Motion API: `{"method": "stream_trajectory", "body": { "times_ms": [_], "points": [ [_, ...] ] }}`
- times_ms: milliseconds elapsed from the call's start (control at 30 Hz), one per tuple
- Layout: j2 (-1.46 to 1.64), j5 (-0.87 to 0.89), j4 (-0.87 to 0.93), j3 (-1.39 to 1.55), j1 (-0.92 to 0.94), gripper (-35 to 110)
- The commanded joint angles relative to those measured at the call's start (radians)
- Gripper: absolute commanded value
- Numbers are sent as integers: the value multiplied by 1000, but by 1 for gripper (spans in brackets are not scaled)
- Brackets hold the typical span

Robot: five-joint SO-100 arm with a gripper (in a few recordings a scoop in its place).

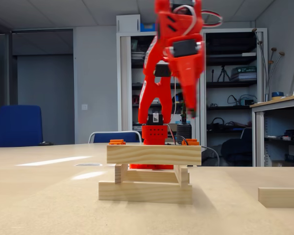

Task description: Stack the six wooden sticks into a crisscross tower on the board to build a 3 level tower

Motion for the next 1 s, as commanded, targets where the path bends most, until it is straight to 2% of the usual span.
{"method": "stream_trajectory", "body": {
  "times_ms": [0, 400, 967],
  "points": [
    [-43, 101, -12, -51, -104, 21],
    [-411, 285, -46, -368, -299, 21],
    [-690, 337, -29, -698, -348, 19]
  ]
}}
